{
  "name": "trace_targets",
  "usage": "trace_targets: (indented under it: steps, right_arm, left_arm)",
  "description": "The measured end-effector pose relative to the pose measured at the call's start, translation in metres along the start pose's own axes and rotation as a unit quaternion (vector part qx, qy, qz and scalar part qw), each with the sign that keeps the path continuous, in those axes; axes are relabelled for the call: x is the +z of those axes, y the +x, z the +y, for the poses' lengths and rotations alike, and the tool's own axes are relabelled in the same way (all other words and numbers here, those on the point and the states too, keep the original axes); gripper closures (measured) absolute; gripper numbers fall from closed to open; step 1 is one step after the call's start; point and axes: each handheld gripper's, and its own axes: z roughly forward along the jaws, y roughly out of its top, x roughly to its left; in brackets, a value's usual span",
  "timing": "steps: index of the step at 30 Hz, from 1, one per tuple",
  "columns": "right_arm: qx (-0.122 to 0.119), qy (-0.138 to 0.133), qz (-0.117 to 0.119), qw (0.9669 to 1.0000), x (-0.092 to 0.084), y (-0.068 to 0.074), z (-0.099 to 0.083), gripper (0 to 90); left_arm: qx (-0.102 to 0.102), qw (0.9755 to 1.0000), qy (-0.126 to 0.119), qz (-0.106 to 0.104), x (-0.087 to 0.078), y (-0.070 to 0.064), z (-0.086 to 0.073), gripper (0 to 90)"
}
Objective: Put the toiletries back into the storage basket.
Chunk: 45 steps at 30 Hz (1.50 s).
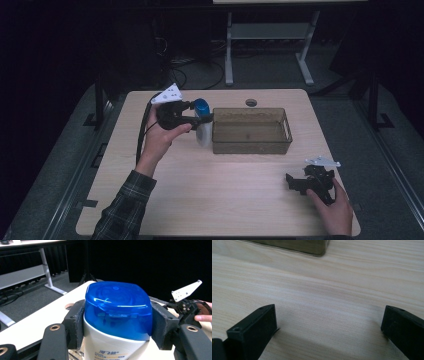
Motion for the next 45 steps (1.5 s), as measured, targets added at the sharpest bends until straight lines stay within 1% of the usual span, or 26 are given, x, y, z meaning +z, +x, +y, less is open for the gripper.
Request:
trace_targets:
  steps: [11, 17, 18, 22, 25, 29, 31, 39, 45]
  right_arm:
    - [-0.001, 0.0, 0.0, 1.0, 0.0, 0.0, 0.0, 0.0]
    - [-0.001, 0.0, 0.0, 1.0, 0.0, 0.0, 0.0, 0.0]
    - [0.0, 0.0, 0.0, 1.0, 0.0, 0.0, 0.0, 0.0]
    - [-0.001, 0.0, 0.0, 1.0, 0.0, 0.0, 0.0, 0.0]
    - [-0.001, 0.0, 0.0, 1.0, 0.0, 0.0, 0.0, 0.0]
    - [0.0, 0.0, 0.0, 1.0, 0.0, 0.0, 0.0, 0.0]
    - [0.0, 0.0, 0.0, 1.0, 0.0, 0.0, 0.0, 0.0]
    - [0.0, 0.0, 0.001, 1.0, 0.0, 0.0, 0.0, 0.0]
    - [-0.001, 0.0, 0.001, 1.0, 0.0, 0.0, 0.0, 0.0]
  left_arm:
    - [0.002, 1.0, -0.008, -0.001, 0.023, 0.005, 0.016, 37.2]
    - [-0.003, 0.9999, -0.011, -0.007, 0.038, 0.006, 0.018, 37.2]
    - [-0.001, 0.9999, -0.009, -0.007, 0.039, 0.007, 0.018, 37.2]
    - [-0.006, 0.9999, -0.011, -0.007, 0.048, 0.008, 0.016, 37.2]
    - [-0.005, 0.9999, -0.007, -0.006, 0.054, 0.009, 0.013, 37.2]
    - [-0.013, 0.9999, -0.006, -0.006, 0.061, 0.012, 0.008, 37.2]
    - [-0.012, 0.9999, -0.003, -0.007, 0.064, 0.013, 0.006, 37.2]
    - [-0.02, 0.9997, 0.005, -0.012, 0.072, 0.016, -0.008, 37.2]
    - [-0.028, 0.9995, 0.01, -0.013, 0.074, 0.02, -0.019, 37.3]
